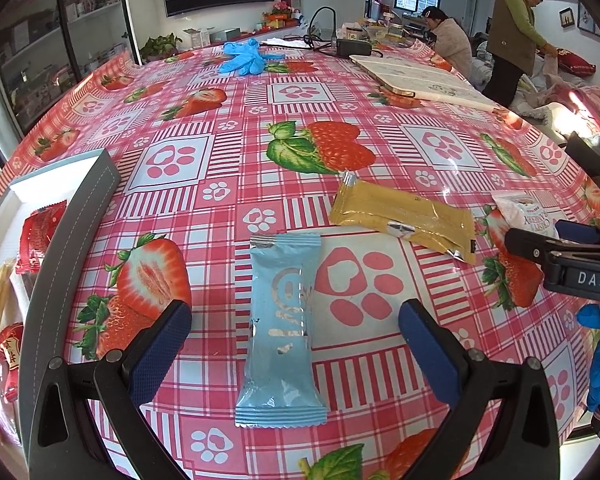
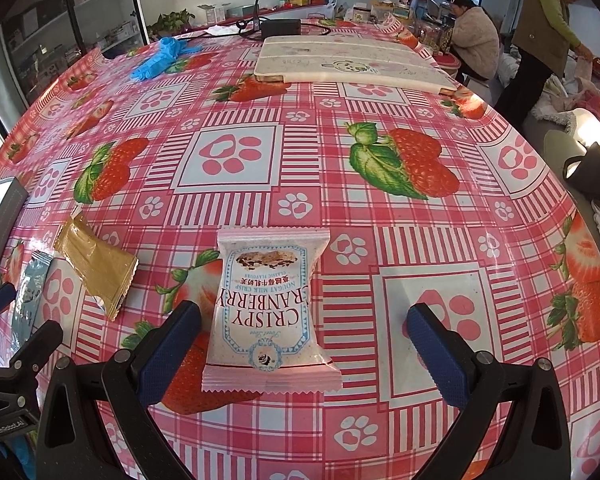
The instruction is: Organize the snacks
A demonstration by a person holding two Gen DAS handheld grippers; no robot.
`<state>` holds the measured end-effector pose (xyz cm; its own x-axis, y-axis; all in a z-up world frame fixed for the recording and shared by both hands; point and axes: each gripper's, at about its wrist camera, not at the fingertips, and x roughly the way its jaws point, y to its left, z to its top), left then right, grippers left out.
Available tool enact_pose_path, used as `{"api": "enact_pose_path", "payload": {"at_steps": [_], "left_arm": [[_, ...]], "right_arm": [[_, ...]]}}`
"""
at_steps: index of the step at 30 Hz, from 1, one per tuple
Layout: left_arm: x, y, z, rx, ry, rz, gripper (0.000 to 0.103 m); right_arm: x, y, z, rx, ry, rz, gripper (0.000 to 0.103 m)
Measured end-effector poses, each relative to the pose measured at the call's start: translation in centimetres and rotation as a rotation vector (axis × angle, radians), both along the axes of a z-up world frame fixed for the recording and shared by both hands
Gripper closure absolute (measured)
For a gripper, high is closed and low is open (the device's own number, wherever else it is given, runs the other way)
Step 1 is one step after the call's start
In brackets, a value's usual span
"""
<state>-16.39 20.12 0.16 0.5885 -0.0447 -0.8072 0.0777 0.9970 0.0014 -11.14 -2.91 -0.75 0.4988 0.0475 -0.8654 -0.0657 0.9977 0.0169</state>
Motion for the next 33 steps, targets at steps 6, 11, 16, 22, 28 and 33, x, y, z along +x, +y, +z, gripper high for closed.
{"api": "enact_pose_path", "payload": {"at_steps": [6,11,16,22,28,33], "left_arm": [[0.0,-0.02,0.04,0.0,-0.001,0.0,0.0],[-0.01,-0.02,0.03,0.0,-0.001,0.001,0.0],[-0.01,-0.02,0.02,0.0,-0.001,0.001,0.0],[-0.02,-0.02,0.01,0.0,-0.001,0.001,0.0],[-0.03,-0.01,-0.01,0.0,-0.001,0.001,0.0],[0.09,-0.19,0.21,0.004,0.01,-0.001,0.0]], "right_arm": [[-0.52,-0.04,-0.13,0.002,-0.041,0.005,0.0],[-0.77,-0.05,-0.17,0.003,-0.053,0.004,0.0],[-0.82,-0.07,-0.17,0.003,-0.054,0.004,0.0],[-0.84,-0.09,-0.18,0.003,-0.055,0.004,0.0],[-0.88,-0.08,-0.16,0.003,-0.053,0.005,0.0],[-0.81,-0.08,-0.08,0.002,-0.042,0.006,0.0]]}}
